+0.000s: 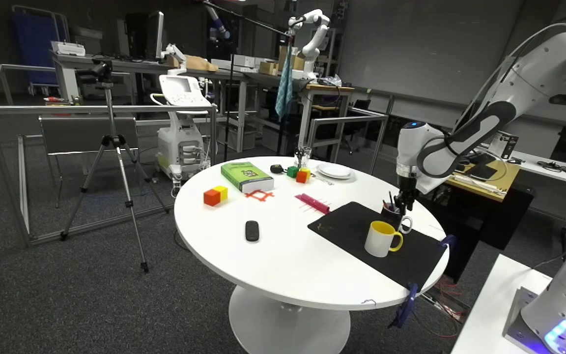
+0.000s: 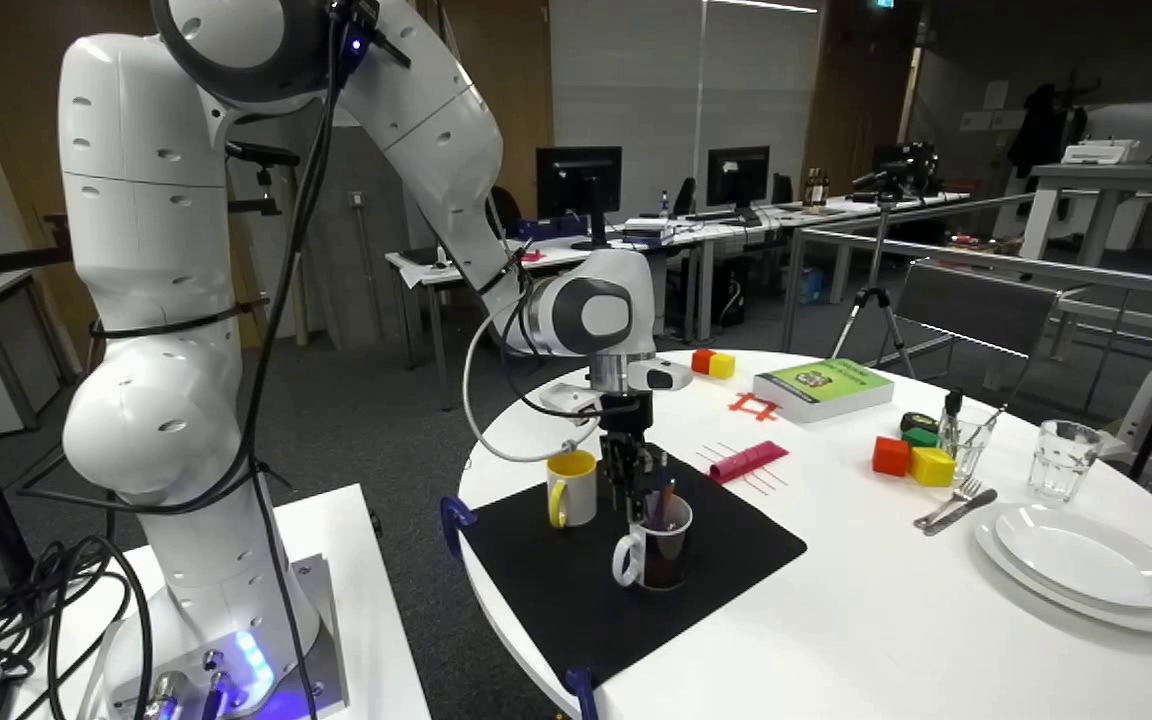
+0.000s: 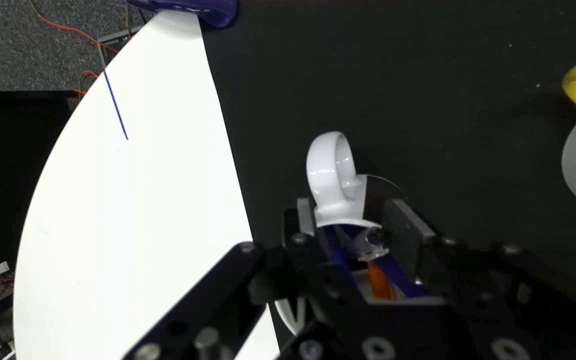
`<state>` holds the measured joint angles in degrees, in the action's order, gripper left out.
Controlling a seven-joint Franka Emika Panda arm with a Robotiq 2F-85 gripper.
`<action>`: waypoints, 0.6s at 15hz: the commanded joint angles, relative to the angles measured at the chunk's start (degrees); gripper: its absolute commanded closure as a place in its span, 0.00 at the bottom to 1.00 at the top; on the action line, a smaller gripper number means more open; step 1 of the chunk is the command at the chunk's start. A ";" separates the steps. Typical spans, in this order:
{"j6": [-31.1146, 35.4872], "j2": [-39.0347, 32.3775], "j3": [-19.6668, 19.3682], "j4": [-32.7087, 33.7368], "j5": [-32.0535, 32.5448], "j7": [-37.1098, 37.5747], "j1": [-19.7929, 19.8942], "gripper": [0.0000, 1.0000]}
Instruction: Pick up the black pen from the black and white mug and put it in the yellow and white mug
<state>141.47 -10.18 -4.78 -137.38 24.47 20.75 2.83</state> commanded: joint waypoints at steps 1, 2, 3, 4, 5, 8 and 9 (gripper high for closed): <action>-0.14 -1.15 -0.88 1.33 -0.85 -2.42 -0.57 0.87; -0.16 -1.19 -0.90 1.32 -0.80 -2.48 -0.57 0.96; -0.05 -1.23 -0.90 1.28 -0.76 -2.53 -0.56 0.99; -0.09 -1.21 -0.91 1.24 -0.76 -2.52 -0.57 1.00; -0.09 -1.19 -0.90 1.24 -0.84 -2.60 -0.55 1.00; -0.02 -1.12 -0.93 1.13 -0.81 -2.70 -0.52 0.97; -0.06 -1.05 -0.94 1.12 -0.82 -2.69 -0.51 0.97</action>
<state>141.47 -10.23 -4.78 -137.36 24.47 20.21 2.82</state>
